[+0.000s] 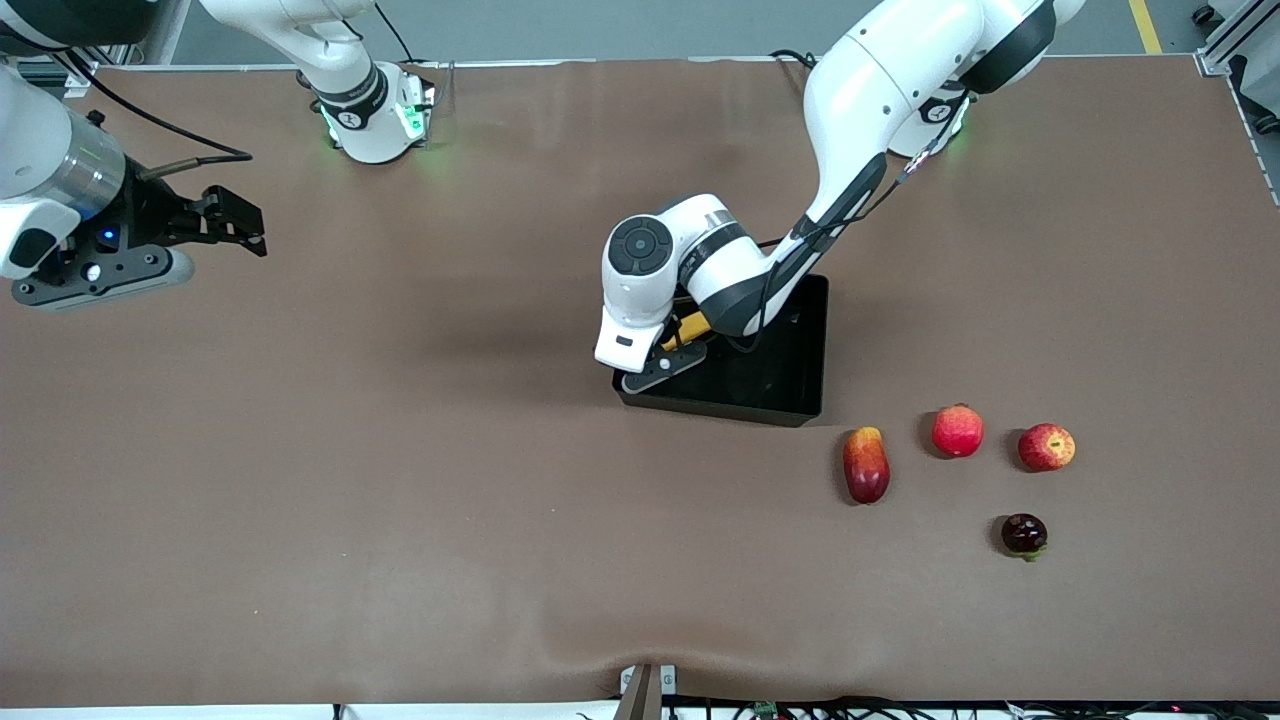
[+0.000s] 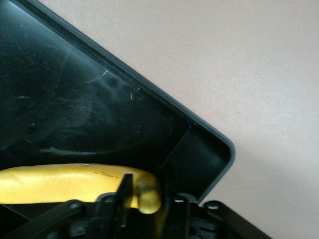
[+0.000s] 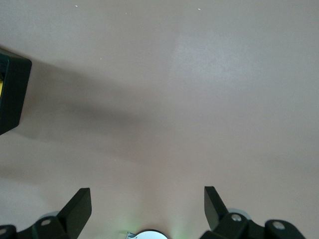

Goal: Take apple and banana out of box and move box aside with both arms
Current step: 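Lift the banana with the left gripper while the right gripper reaches the tray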

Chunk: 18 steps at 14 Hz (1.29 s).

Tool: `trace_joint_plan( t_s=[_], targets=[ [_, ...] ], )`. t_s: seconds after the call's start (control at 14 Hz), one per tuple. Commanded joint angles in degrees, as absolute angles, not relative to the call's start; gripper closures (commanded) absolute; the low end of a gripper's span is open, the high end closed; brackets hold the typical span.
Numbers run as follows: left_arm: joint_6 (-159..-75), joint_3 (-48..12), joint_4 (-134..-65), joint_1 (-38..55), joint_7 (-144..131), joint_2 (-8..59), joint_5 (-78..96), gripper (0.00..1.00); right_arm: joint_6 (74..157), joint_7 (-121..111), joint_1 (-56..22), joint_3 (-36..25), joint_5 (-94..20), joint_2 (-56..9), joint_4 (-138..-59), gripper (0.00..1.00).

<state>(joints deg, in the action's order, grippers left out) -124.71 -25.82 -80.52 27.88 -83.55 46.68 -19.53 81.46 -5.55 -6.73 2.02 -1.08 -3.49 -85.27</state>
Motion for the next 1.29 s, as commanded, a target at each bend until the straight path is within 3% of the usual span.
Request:
trace_joint_plan(
  t_s=[0.0, 0.29, 0.79, 1.22],
  targets=[
    [-125.9, -25.0, -79.0, 28.8, -84.1, 47.2, -18.7, 1.0, 80.5, -5.8, -6.7, 2.4, -1.3, -5.0, -85.3, 0.0],
    [-125.5, -25.1, -78.2, 28.5, -84.1, 45.3, -19.2, 1.0, 83.9, -6.1, -9.1, 2.4, -1.8, -6.8, -84.9, 0.0],
    [-115.8, -25.0, -78.2, 23.9, -77.5, 31.0, -19.2, 1.0, 86.8, -6.2, -17.4, 2.4, -1.1, -14.9, -84.8, 0.0],
    [-108.6, -26.0, -78.7, 7.8, -56.3, 24.6, -14.6, 1.0, 90.0, -3.0, -20.6, 2.3, -2.9, -22.1, -82.6, 0.0]
  ],
)
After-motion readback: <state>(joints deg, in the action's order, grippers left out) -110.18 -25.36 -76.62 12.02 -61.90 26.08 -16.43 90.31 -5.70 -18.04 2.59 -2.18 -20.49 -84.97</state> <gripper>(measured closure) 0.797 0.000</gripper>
